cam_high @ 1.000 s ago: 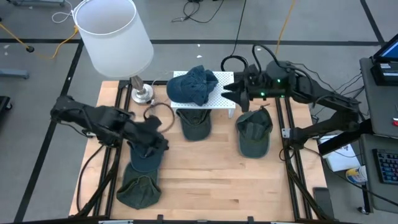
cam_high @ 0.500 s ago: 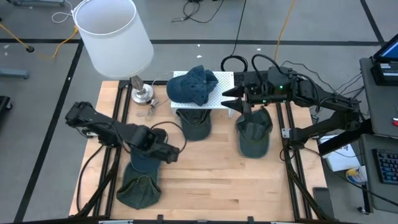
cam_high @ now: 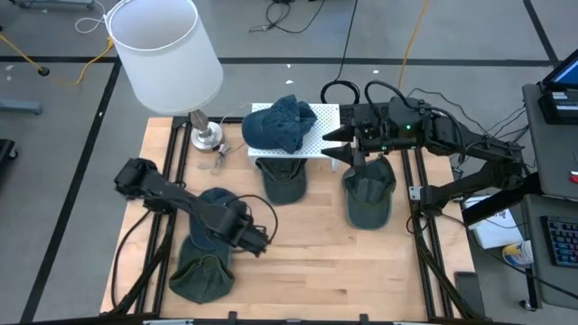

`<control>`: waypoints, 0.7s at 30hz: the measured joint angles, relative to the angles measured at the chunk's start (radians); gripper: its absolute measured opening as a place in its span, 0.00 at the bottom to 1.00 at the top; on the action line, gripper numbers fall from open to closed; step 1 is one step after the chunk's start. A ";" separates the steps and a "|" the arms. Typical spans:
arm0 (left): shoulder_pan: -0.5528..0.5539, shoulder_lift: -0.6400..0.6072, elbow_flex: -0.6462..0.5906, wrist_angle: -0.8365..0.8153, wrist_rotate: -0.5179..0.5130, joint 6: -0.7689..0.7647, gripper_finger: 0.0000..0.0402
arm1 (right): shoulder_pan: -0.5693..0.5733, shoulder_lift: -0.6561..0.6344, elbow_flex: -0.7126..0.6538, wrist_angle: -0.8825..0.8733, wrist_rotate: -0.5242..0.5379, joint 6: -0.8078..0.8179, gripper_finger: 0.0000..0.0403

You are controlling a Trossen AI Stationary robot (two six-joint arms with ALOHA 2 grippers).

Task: Pick & Place hat
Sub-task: Stack the blue cap on the blue caps on the shelf

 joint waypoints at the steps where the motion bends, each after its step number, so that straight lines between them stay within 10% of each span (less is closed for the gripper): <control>1: -0.003 0.011 0.000 -0.009 0.000 -0.007 0.50 | 0.000 0.000 0.000 -0.002 0.000 -0.005 0.49; 21: -0.019 0.171 0.000 -0.088 -0.085 -0.081 0.50 | 0.005 0.000 0.000 -0.014 0.002 -0.016 0.49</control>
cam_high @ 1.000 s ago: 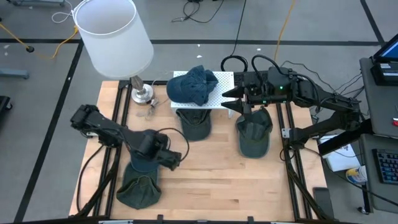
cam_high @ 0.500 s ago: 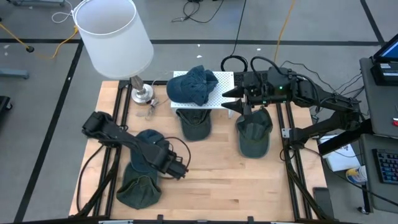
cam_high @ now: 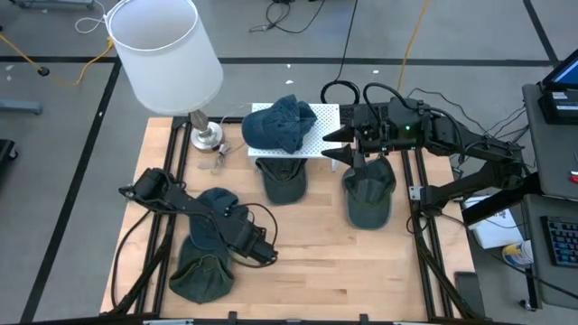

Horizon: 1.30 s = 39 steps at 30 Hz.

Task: Pick & Place hat
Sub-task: Stack the blue cap on the blue caps on the shelf

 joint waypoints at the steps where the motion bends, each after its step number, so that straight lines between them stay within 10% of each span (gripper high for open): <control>1: 0.000 0.008 0.000 -0.002 -0.001 0.000 0.50 | 0.000 0.000 0.000 0.000 0.000 0.000 0.49; 39: -0.014 0.075 -0.001 -0.049 0.033 -0.023 0.50 | 0.045 0.000 0.000 -0.024 0.001 -0.085 0.49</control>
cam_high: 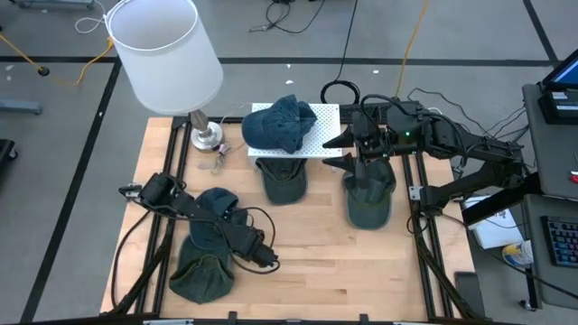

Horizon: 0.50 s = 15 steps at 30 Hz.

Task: Pick & Place hat
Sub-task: Stack the blue cap on the blue caps on the shelf

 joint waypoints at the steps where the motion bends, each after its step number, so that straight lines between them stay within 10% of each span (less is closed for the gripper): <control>1: 0.000 0.000 0.000 -0.005 0.001 0.000 0.50 | 0.000 0.000 0.000 0.000 0.000 -0.007 0.49; 15: 0.000 0.000 0.000 -0.012 0.017 0.035 0.18 | 0.000 0.000 0.000 0.001 0.000 -0.049 0.49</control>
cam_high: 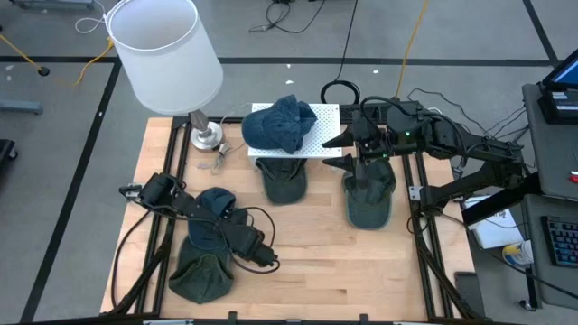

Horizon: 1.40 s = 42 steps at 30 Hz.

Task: Pick & Place hat
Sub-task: Stack the blue cap on the blue caps on the shelf

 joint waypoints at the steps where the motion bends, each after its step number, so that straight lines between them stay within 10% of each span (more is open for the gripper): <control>1: 0.000 0.000 0.000 0.000 0.000 0.004 0.15 | 0.000 0.000 0.000 0.000 0.000 0.000 0.49; 16: 0.000 -0.055 0.000 -0.006 -0.001 0.097 0.02 | 0.000 0.000 0.000 0.000 0.000 0.000 0.49; 31: -0.020 -0.372 0.000 -0.094 -0.011 0.133 0.02 | 0.000 0.000 0.000 0.001 0.000 0.000 0.49; 42: -0.073 -0.623 0.000 -0.079 -0.069 0.460 0.02 | 0.000 0.000 0.000 0.004 0.000 0.003 0.49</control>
